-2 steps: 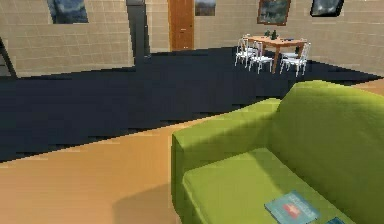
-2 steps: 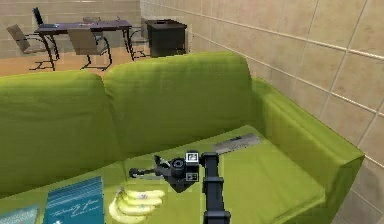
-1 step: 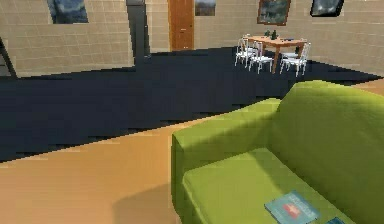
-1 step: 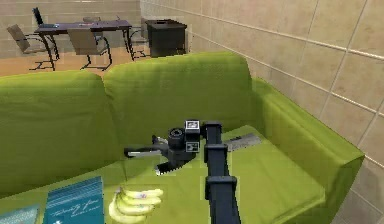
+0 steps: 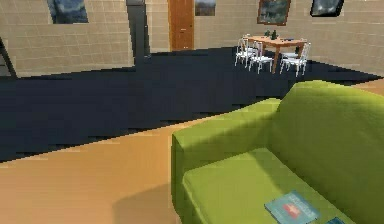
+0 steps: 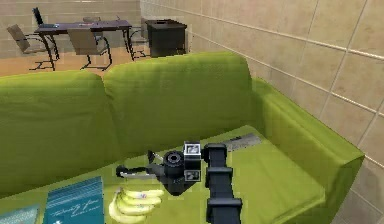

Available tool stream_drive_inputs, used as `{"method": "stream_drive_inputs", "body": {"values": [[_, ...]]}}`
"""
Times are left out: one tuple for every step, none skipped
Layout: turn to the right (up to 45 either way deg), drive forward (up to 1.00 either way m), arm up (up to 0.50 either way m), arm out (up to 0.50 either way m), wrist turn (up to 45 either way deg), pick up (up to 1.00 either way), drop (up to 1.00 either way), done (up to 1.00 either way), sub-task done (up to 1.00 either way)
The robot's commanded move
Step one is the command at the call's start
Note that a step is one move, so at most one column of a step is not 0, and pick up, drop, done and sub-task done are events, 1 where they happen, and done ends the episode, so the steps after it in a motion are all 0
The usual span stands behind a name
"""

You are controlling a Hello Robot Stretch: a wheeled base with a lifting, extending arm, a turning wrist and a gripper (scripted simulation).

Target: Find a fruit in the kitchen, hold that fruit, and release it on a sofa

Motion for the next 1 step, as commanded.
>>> {"method": "stream_drive_inputs", "body": {"values": [[0.0,0.0,0.0,0.0,0.0,0.0,0.0,1.0,0.0]]}}
